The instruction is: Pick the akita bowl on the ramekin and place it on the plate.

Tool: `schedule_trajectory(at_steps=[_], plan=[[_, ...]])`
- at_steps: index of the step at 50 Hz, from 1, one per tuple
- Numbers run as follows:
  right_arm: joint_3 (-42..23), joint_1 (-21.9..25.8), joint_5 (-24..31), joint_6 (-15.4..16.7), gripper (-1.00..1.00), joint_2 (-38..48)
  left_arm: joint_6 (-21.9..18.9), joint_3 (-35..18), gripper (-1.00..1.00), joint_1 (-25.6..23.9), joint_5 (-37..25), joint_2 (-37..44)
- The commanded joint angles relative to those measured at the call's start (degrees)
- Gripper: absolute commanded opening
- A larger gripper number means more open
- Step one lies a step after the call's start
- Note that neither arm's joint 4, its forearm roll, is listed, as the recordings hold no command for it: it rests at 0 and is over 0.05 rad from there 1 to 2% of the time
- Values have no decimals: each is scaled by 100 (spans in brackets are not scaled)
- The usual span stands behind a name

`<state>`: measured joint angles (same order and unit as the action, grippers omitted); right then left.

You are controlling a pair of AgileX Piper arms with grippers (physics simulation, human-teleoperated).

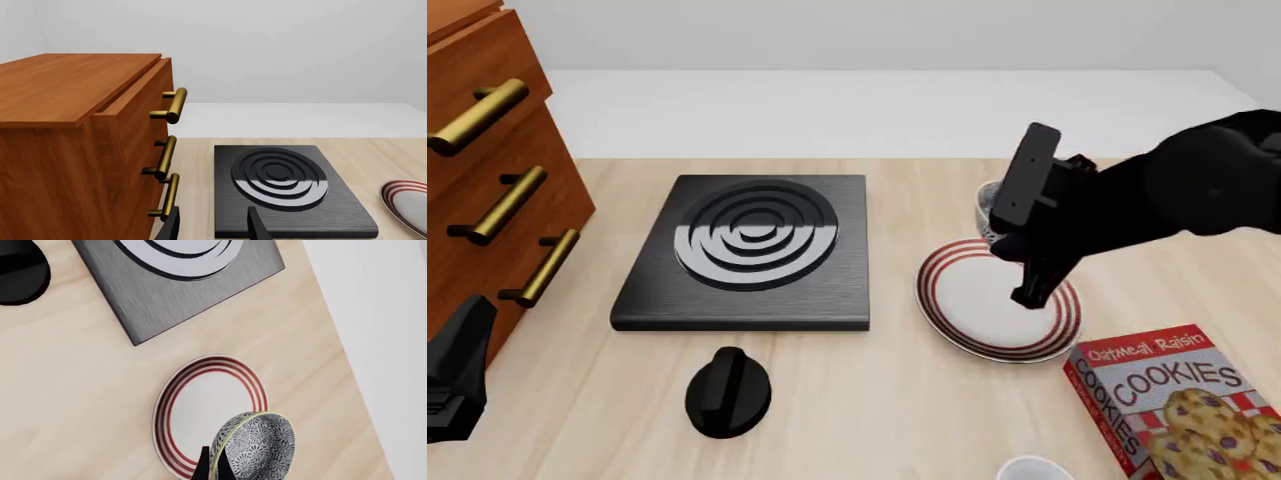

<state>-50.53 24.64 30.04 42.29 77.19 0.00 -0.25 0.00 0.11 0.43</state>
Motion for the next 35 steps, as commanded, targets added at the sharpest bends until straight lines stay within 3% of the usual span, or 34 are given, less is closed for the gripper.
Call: schedule_trajectory(at_steps=[1, 7, 35], plan=[[-105, -58, -270, -78, -100, 406, 0, 0, 100, 0, 0, 0], [13, -177, -433, 79, -100, 556, 0, 0, 100, 0, 0, 0], [7, -362, -908, 201, -100, 1278, 0, 0, 100, 0, 0, 0]])
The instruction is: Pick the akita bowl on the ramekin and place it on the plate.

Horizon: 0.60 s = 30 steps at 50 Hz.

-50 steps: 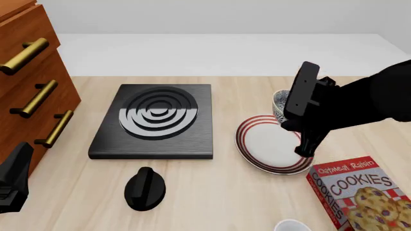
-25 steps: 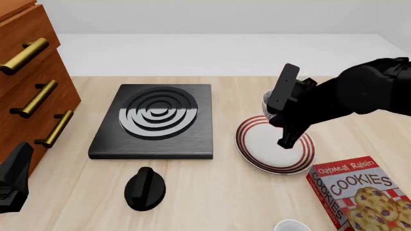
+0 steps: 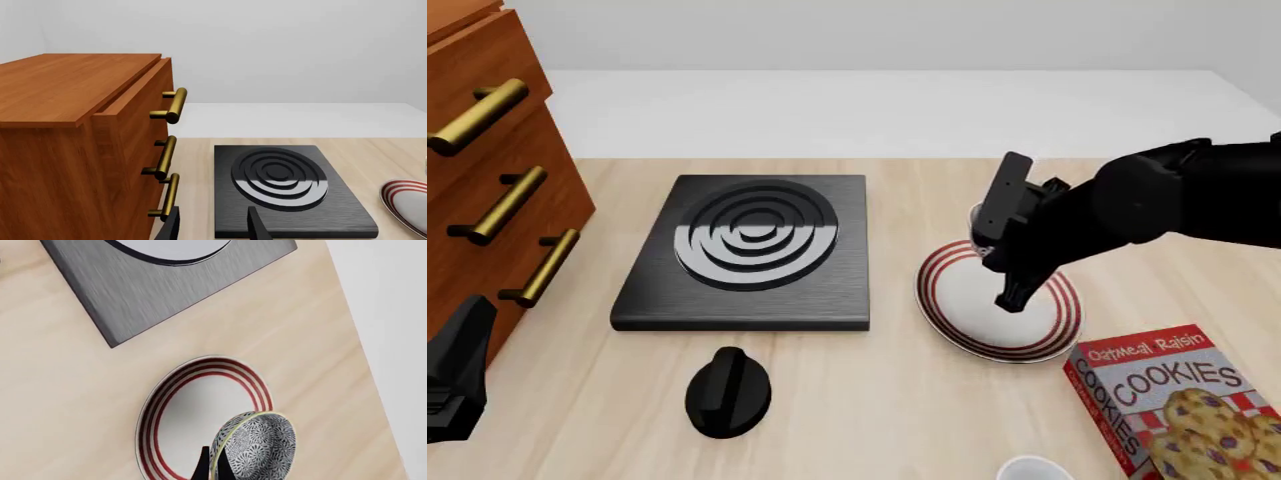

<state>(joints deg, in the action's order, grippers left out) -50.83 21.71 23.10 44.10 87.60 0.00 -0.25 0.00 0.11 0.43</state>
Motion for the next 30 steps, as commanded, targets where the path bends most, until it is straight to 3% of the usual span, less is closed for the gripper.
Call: schedule_trajectory(at_steps=[1, 30], plan=[[25, -73, -215, 18, -100, 251, 0, 0, 100, 0, 0, 0], [135, 135, -524, -328, -100, 591, 0, 0, 100, 0, 0, 0]])
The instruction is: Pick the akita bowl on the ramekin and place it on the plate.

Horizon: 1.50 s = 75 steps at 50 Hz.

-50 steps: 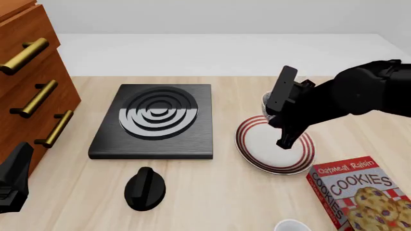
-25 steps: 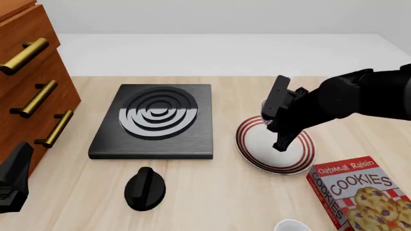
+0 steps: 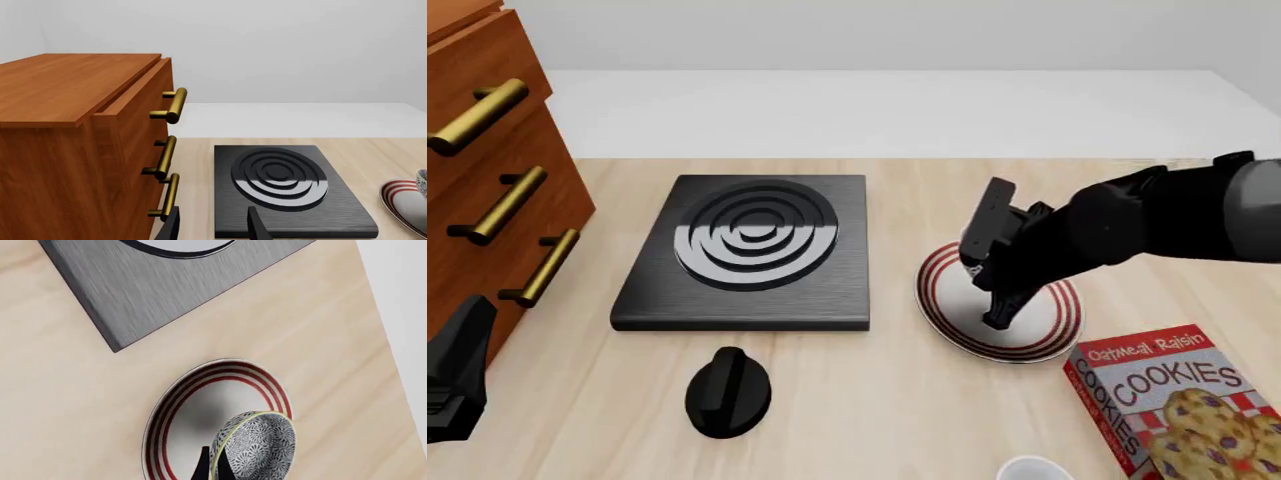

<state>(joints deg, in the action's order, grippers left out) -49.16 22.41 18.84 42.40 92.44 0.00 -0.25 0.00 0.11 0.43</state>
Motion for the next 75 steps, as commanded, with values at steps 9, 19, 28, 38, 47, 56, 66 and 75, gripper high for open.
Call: schedule_trajectory(at_steps=[9, 19, 28, 38, 47, 56, 66, 75], plan=[[-11, 117, -177, -252, -100, 241, 0, 0, 100, 0, 0, 0], [36, 181, -284, -332, -100, 379, 0, 0, 100, 0, 0, 0], [97, 66, -435, -248, -100, 539, 0, 0, 100, 0, 0, 0], [135, 32, -435, -260, 100, 581, 0, 0, 100, 0, 0, 0], [122, -69, -429, -267, 100, 529, 0, 0, 100, 0, 0, 0], [84, -12, -231, -337, 100, 343, 0, 0, 100, 0, 0, 0], [124, 109, -46, -496, 100, 104, 0, 0, 100, 0, 0, 0], [220, 74, -27, -423, 100, -84, 0, 0, 100, 0, 0, 0]])
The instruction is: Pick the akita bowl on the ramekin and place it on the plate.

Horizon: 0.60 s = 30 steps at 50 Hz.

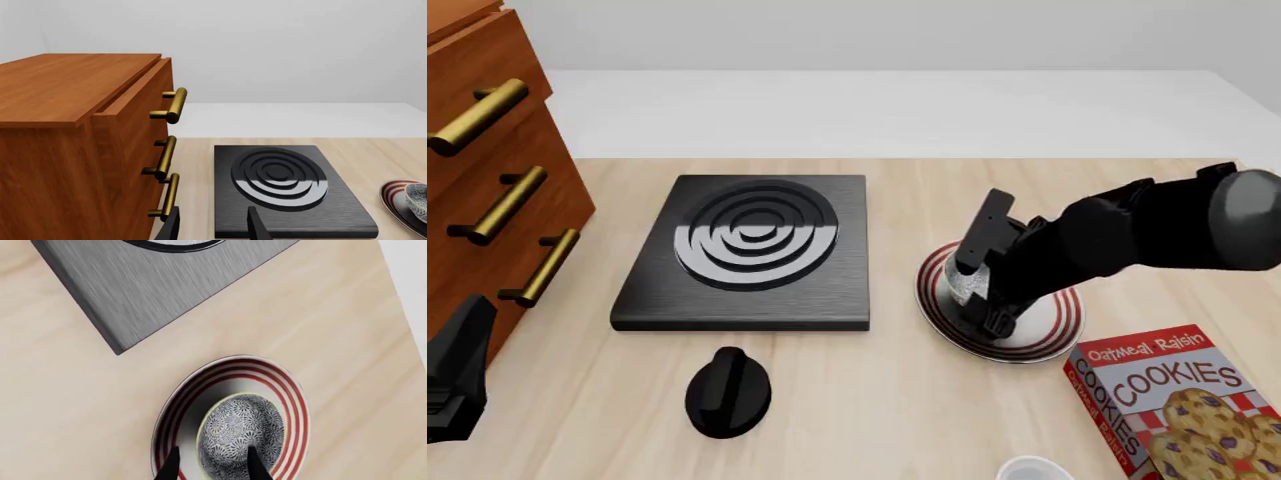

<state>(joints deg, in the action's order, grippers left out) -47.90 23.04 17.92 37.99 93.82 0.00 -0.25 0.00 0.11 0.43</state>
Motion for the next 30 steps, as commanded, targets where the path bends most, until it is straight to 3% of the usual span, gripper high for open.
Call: schedule_trajectory(at_steps=[1, 19, 30], plan=[[148, 33, 29, 85, 100, -264, 0, 0, 100, 0, 0, 0], [447, 158, -223, -156, 100, -886, 0, 0, 100, 0, 0, 0], [628, 280, -488, -603, 100, -1318, 0, 0, 100, 0, 0, 0]])
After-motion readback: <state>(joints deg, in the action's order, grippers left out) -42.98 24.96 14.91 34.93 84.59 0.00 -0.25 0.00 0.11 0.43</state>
